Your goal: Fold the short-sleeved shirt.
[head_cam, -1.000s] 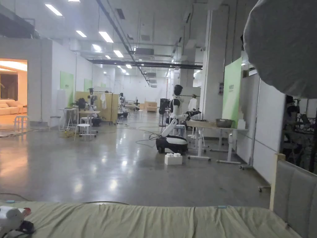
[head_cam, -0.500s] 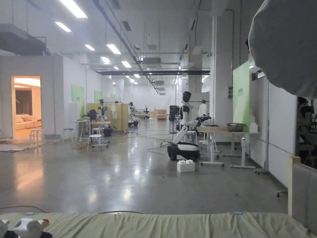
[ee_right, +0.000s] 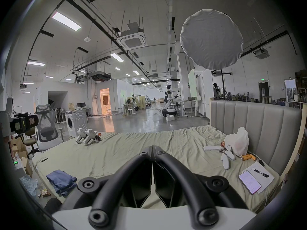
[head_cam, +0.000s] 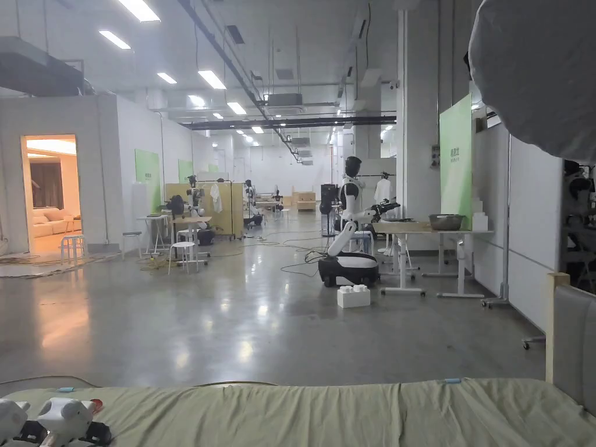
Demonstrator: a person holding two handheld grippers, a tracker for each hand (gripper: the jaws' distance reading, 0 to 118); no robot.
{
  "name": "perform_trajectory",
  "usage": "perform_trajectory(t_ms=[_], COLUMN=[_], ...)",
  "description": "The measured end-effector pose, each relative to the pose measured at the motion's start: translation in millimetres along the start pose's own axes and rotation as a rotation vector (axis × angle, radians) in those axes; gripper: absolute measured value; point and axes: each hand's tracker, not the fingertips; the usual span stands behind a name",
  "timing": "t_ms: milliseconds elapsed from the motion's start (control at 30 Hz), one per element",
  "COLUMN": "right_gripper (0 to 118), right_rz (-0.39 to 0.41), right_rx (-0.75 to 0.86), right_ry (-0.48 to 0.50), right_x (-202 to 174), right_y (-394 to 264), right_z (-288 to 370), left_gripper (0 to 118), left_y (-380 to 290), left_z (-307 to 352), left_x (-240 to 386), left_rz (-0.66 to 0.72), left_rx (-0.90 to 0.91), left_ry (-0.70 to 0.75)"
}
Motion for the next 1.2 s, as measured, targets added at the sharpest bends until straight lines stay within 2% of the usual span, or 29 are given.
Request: perform_trajectory(t_ms=[300,333,367,433,467,600,633,667,700,767,1000,1200], right_gripper=[1,5,20,64,77,79,85,96,105,117,118,118], right_rz=[0.002,0.000,0.000,-0.005,-0.010,-0.011,-0.012,-0.011,-0.011,-0.011,-0.039,-0.018], right_rx=[0.000,0.003,0.005,0.008,0.016,0.047,0.044,0.036,0.026,0.015,0.031,0.025], right_ry=[0.006,0.000,-0.001,0.004,0.013,0.020,0.022,0.025,0.031,0.033,0.056,0.028], right_x=[-1,-1,0,3,3,5,4,5,6,4,2,1], right_y=[3,6,9,16,18,24,23,21,18,12,2,3], right_z=[-2,-3,-2,-4,-4,-1,-1,-3,-5,-6,-4,-6], left_gripper=[1,8,20,46,64,96,104,114,118,118,118,118], left_y=[6,8,11,16,18,21,19,16,13,7,0,2], left_z=[-2,-2,-3,-3,-3,-5,-7,-7,-8,-7,-10,-9], left_x=[2,0,0,-1,-1,-1,-1,0,1,2,3,-2], left_rz=[0.013,0.005,-0.001,-0.009,-0.007,0.001,0.002,0.003,0.004,0.006,0.018,0.073], left_rx=[0.006,0.007,0.005,0.008,0.017,0.036,0.033,0.031,0.024,0.024,0.038,0.043], left_ry=[-0.010,-0.024,-0.024,-0.034,-0.030,-0.005,-0.007,-0.010,-0.011,-0.018,-0.031,-0.020])
